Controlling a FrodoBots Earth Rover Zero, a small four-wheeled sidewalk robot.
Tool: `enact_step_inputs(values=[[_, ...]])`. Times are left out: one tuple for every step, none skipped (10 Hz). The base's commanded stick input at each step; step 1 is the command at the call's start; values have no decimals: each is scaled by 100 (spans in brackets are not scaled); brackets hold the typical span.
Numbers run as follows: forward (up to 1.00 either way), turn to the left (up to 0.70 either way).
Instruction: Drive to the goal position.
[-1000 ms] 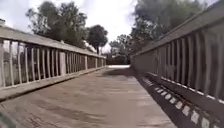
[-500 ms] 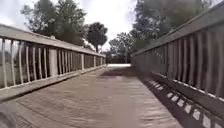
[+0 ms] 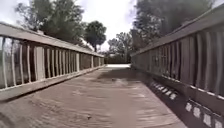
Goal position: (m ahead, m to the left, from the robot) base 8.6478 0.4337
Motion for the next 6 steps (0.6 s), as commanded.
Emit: enact_step_inputs(values=[[85,0],[85,0],[85,0],[85,0],[85,0],[85,0]])
